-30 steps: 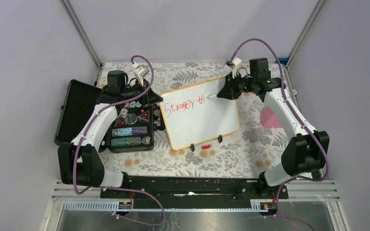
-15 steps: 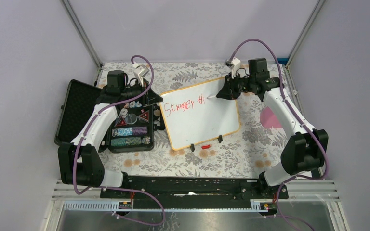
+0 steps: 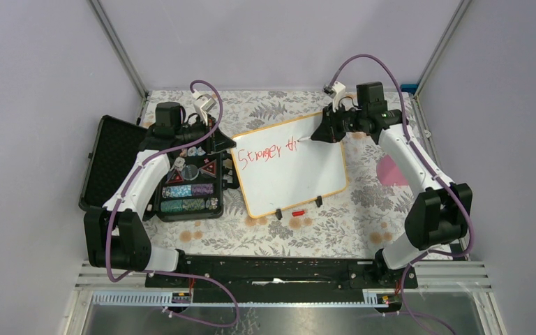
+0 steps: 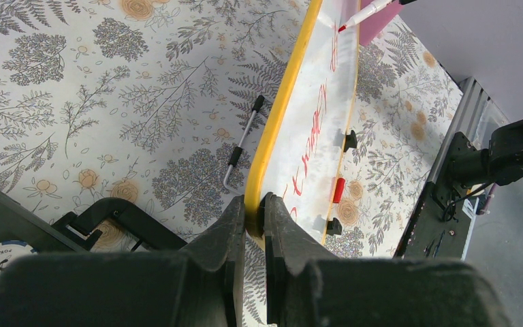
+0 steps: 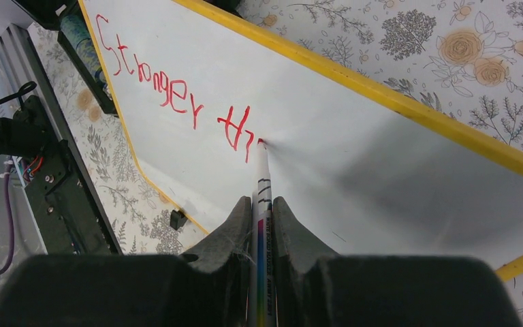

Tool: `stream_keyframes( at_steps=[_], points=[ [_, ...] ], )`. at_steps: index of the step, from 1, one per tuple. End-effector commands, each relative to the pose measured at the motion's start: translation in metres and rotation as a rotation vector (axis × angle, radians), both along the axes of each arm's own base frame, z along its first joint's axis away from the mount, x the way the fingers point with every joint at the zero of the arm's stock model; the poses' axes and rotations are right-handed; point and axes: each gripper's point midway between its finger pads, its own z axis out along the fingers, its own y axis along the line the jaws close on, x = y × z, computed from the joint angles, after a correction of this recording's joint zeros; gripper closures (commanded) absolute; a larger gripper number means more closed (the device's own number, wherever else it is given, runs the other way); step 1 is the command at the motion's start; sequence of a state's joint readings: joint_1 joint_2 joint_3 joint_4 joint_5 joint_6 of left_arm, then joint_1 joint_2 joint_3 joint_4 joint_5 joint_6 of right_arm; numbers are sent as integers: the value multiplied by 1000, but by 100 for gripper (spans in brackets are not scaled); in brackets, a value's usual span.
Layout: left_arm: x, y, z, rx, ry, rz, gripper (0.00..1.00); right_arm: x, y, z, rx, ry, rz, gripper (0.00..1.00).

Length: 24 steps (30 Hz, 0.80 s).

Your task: Write a sentence on the whiteboard

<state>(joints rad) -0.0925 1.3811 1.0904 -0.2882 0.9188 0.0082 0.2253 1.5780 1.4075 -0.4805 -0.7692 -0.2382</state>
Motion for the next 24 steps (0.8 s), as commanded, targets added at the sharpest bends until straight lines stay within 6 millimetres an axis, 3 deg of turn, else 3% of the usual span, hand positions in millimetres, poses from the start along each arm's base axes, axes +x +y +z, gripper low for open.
stream_keyframes(
  at_steps=[1, 24],
  points=[
    [-6, -7, -12, 38, -9, -42, 100, 10, 10, 16, 6, -65, 10, 100],
    [-7, -7, -12, 41, -11, -40, 100, -4, 2, -5, -41, -49, 4, 100]
  ],
)
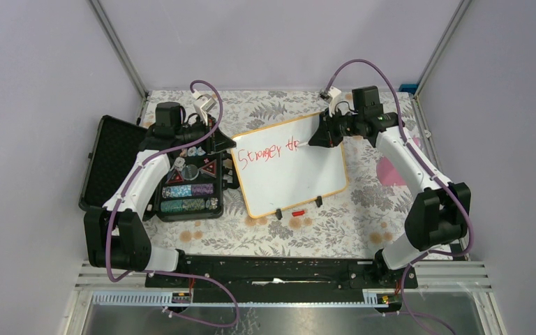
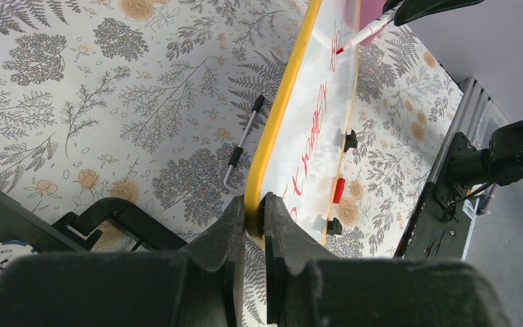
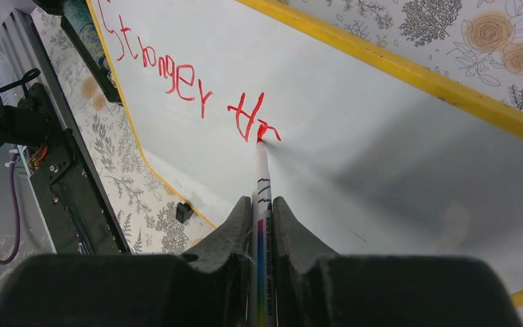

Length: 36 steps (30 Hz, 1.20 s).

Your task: Write a sentence on the whiteboard

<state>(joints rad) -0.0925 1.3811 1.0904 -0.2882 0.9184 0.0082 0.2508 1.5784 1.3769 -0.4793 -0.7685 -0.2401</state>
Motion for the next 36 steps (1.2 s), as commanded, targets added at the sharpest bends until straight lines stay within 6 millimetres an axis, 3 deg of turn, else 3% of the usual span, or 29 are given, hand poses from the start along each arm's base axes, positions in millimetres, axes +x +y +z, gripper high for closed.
stream_keyframes(
  at_steps=[1, 16, 36],
  points=[
    [-7, -7, -12, 41, -11, -40, 100, 5, -7, 6, -33, -77, -25, 100],
    [-6, -7, -12, 40, -9, -40, 100, 13, -22, 13, -45, -100, -58, 100],
    [-6, -7, -13, 42, -9, -39, 100, 23, -18, 23, -20, -103, -58, 100]
  ],
)
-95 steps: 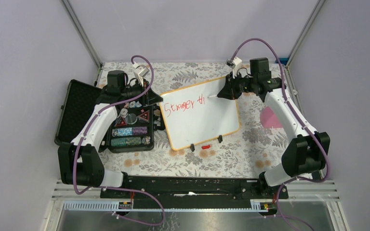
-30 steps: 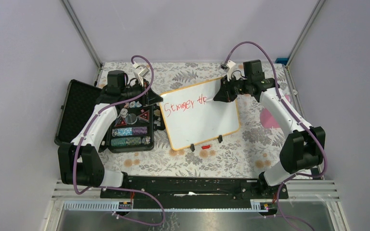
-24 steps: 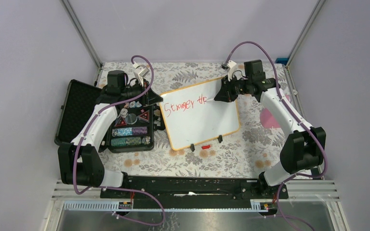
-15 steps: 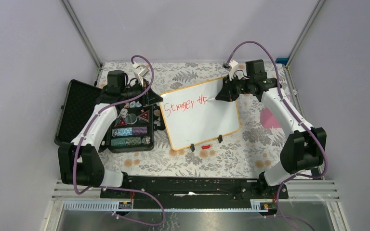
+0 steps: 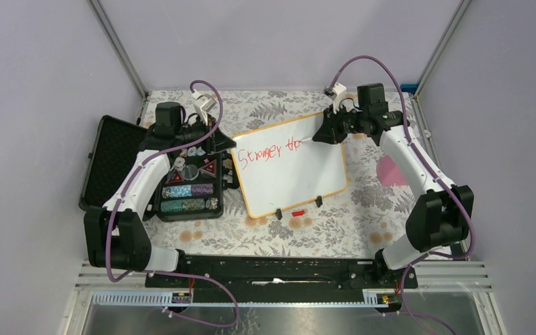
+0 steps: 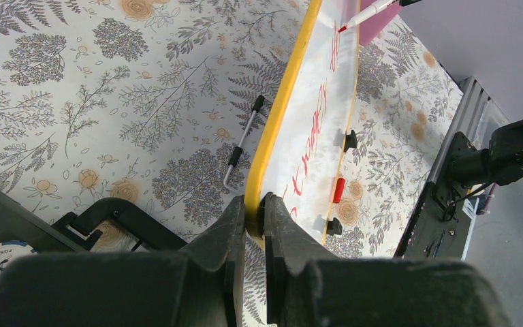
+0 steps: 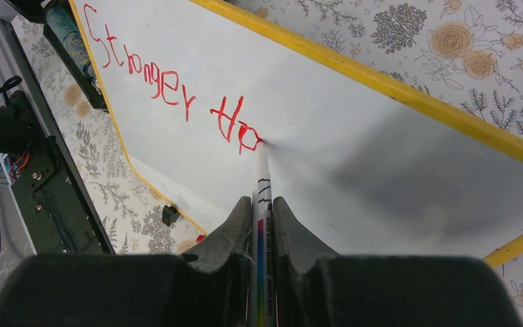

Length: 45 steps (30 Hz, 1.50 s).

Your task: Write a sentence on the whiteboard

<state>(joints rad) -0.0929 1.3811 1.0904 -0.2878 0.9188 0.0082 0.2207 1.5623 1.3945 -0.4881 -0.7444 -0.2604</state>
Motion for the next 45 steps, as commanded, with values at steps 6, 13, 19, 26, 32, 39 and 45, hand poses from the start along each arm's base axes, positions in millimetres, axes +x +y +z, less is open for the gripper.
stream_keyframes(
  at_steps=[6, 13, 19, 26, 32, 39, 45],
  points=[
    [-6, -7, -13, 42, -9, -39, 100, 8, -4, 1, -8, -29, -11, 100],
    [-5, -7, -13, 41, -7, -38, 100, -1, -5, -5, -11, -15, -2, 100],
    [-5, -7, -14, 44, -7, -37, 100, -4, -7, -8, -24, -16, -2, 100],
    [-6, -6, -14, 44, -7, -36, 100, -4, -13, -1, -47, -41, -7, 100],
    [-6, -7, -13, 43, -8, -38, 100, -9, -15, 12, -37, -47, 14, 100],
    [-6, -7, -12, 40, -11, -39, 100, -6, -13, 26, -17, -70, 18, 100],
    [-6, -8, -11, 39, -11, -41, 100, 0, -9, 31, 6, -76, 17, 100]
  ],
)
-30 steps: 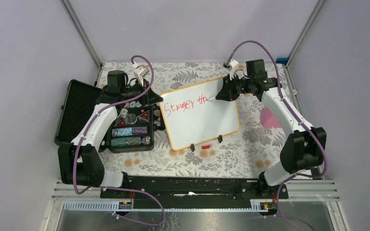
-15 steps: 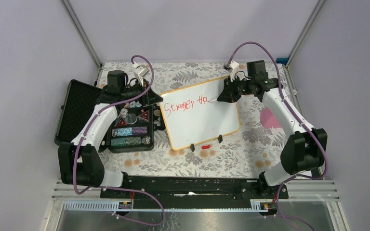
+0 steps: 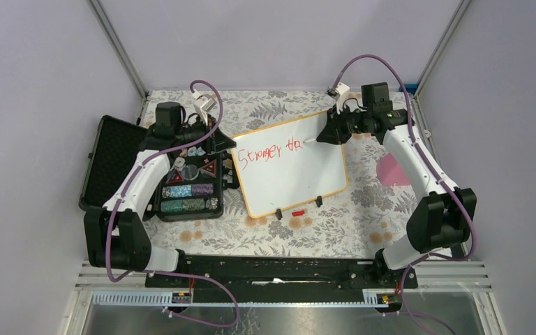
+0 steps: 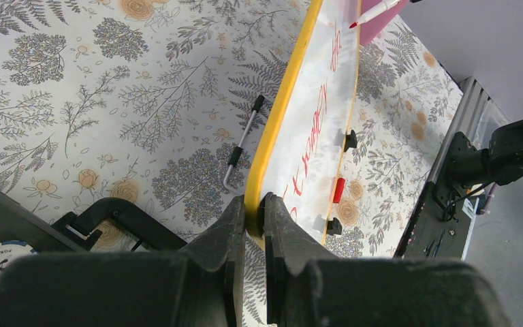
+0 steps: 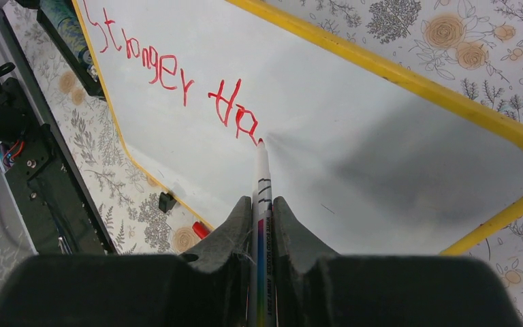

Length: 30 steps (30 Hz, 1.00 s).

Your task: Write a sentence on the whiteboard

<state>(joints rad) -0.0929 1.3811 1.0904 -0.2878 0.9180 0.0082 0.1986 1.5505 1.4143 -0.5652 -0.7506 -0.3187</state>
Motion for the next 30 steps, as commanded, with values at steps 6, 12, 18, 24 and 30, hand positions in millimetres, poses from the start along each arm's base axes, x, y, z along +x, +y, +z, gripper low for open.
stream_keyframes(
  at_steps=[6, 12, 18, 24, 30],
  points=[
    [-6, -8, -10, 38, -12, -42, 100, 13, 3, 24, 34, -71, -1, 100],
    [-6, -8, -11, 37, -10, -42, 100, 19, 1, 21, 20, -75, -21, 100],
    [-5, -8, -11, 39, -10, -41, 100, 21, -1, 14, 3, -69, -30, 100],
    [-5, -8, -12, 39, -7, -41, 100, 16, -2, 3, -3, -46, -22, 100],
    [-5, -8, -12, 38, -6, -43, 100, 4, -4, -5, -7, -31, -16, 100]
  ],
)
